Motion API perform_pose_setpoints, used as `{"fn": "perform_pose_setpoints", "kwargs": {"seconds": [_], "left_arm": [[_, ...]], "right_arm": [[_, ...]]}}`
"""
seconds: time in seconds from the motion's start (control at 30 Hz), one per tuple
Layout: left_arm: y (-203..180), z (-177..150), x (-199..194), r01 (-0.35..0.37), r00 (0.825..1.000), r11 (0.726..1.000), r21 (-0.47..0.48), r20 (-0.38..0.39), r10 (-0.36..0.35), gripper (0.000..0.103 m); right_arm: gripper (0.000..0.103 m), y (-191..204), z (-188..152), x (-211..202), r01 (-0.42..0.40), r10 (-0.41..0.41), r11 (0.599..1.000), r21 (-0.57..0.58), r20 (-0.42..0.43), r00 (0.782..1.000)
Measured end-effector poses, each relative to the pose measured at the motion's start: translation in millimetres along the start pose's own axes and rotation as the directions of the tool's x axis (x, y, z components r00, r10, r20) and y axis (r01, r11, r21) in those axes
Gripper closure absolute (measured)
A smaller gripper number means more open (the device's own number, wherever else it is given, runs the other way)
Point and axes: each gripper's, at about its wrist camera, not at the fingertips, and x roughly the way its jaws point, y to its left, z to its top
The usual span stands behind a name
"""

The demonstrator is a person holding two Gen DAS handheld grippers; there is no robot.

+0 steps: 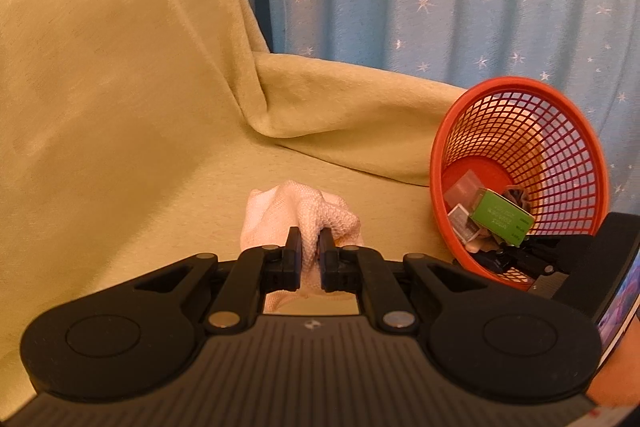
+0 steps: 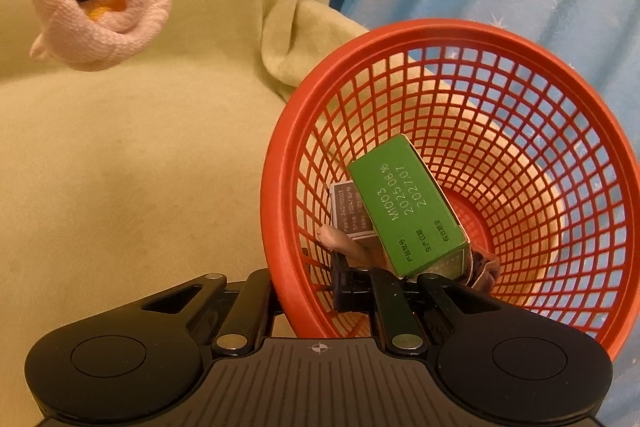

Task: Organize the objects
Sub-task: 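Carry the white tissue with the left tool toward the basket in the right tool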

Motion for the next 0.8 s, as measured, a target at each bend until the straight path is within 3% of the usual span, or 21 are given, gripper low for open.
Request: {"fn": "perform_pose_setpoints", "kwargs": {"seconds": [0.33, 0.47, 0.6, 0.8], "left_arm": [[-29.7, 24.3, -18.8, 0.083, 0.996, 0.995, 0.060, 0.040, -0.086, 0.097], [-50.3, 41.5, -17.1, 0.122, 0.991, 0.990, 0.075, 0.052, -0.126, 0.097], [-73.8, 59.7, -8.2, 0.167, 0.985, 0.982, 0.086, 0.032, -0.170, 0.097], [-102.4, 96.2, -6.1, 0.285, 0.959, 0.956, 0.068, -0.017, -0.284, 0.097]], "right_arm": [[0.103, -15.1, -0.1, -29.7, -0.025, 0.030, 0.995, -0.093, 0.050, 0.998], [0.103, -32.7, -1.1, -37.2, -0.086, 0.096, 0.985, -0.151, 0.061, 0.993], [0.103, -47.0, -7.1, -43.7, -0.167, 0.190, 0.952, -0.256, 0.067, 0.980], [0.102, -62.9, -9.4, -61.2, -0.266, 0.306, 0.861, -0.434, 0.024, 0.952]]}}
